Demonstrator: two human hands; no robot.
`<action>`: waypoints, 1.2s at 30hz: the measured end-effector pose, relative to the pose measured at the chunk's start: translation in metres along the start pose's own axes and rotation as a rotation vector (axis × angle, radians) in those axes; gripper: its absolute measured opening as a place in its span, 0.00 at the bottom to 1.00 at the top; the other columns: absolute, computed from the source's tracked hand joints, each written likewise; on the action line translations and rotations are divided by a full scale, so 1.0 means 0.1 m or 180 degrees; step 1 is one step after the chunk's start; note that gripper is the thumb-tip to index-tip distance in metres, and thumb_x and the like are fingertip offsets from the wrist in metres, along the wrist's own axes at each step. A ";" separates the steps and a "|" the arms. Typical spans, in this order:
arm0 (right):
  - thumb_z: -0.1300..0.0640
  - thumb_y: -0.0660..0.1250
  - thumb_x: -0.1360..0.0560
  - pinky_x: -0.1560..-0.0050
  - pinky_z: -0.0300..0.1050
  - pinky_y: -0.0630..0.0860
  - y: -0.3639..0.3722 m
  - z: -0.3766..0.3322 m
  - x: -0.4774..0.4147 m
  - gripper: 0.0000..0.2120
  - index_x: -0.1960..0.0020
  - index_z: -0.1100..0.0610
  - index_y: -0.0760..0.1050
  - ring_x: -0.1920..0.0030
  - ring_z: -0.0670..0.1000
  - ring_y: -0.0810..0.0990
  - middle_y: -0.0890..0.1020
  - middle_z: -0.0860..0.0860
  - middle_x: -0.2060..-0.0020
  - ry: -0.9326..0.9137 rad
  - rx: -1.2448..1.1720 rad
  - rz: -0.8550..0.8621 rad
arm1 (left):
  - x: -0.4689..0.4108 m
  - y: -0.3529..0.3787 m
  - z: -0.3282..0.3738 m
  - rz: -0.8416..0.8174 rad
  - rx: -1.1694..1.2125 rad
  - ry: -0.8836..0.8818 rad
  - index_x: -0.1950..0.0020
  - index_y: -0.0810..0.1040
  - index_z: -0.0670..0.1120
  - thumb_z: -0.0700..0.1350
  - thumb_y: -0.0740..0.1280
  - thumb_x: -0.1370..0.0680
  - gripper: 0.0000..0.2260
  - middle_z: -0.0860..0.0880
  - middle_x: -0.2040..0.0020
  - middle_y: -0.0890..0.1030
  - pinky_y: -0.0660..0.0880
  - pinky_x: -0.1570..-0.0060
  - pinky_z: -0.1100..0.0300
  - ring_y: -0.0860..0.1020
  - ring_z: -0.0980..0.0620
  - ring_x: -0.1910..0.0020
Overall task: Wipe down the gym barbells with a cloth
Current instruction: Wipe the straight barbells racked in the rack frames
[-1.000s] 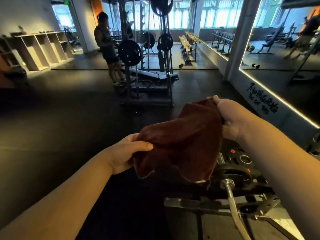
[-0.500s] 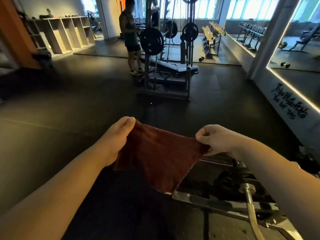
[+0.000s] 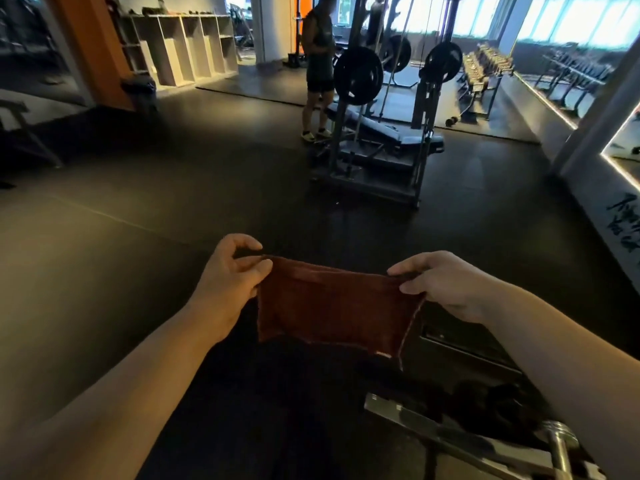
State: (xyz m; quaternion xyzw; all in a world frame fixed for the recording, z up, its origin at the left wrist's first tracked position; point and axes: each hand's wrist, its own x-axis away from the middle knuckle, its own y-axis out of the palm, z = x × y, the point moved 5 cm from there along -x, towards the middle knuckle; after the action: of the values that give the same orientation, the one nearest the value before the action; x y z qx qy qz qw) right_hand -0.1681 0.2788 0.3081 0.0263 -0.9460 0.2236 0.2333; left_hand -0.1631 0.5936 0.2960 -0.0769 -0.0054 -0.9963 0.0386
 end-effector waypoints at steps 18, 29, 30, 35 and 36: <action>0.45 0.66 0.19 0.52 0.43 0.79 0.37 -0.48 -0.43 0.09 0.49 0.49 0.82 0.55 0.46 0.85 0.85 0.48 0.56 -0.1034 0.0707 -0.0092 | -0.25 -0.14 0.09 -0.0035 -0.2188 0.0411 0.48 0.77 0.53 0.49 0.68 0.19 0.01 0.52 0.52 0.81 0.75 0.59 0.66 0.80 0.57 0.54; 0.57 0.69 0.20 0.48 0.47 0.84 0.45 -0.47 -0.42 0.12 0.38 0.46 0.75 0.50 0.45 0.84 0.82 0.48 0.47 -0.1593 0.1058 -0.1050 | -0.13 0.99 0.22 -0.0473 -0.0583 -0.0350 0.37 0.79 0.43 0.40 0.56 0.15 0.13 0.44 0.47 0.86 0.81 0.42 0.49 0.85 0.48 0.47; 0.59 0.67 0.19 0.47 0.48 0.84 0.36 -0.46 -0.45 0.11 0.39 0.47 0.76 0.50 0.46 0.84 0.83 0.48 0.48 -0.1568 0.1030 -0.1078 | -0.19 0.96 0.27 -0.0319 -0.0807 -0.0129 0.35 0.77 0.45 0.38 0.59 0.17 0.13 0.45 0.43 0.84 0.80 0.42 0.51 0.83 0.50 0.45; 0.56 0.67 0.19 0.40 0.55 0.80 -0.01 -0.43 -0.63 0.10 0.38 0.49 0.78 0.45 0.50 0.85 0.85 0.52 0.46 -0.1420 0.0345 -0.1545 | -0.34 1.30 0.18 -0.1414 -0.2089 0.0187 0.32 0.73 0.59 0.50 0.72 0.21 0.19 0.59 0.38 0.78 0.72 0.37 0.61 0.76 0.63 0.40; 0.55 0.68 0.19 0.39 0.56 0.80 -0.09 -0.41 -0.68 0.11 0.37 0.51 0.78 0.45 0.51 0.85 0.85 0.53 0.46 -0.1328 0.0067 -0.1583 | -0.38 1.39 0.16 -0.1393 -0.2058 0.0123 0.37 0.77 0.56 0.50 0.71 0.21 0.13 0.56 0.42 0.80 0.77 0.40 0.58 0.80 0.61 0.44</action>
State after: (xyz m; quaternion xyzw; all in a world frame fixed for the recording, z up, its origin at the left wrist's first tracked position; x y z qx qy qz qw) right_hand -0.0883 0.2848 0.3134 0.3042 -0.9356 0.1594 0.0816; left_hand -0.1123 0.4579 0.3071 -0.0633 0.2933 -0.9325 -0.2010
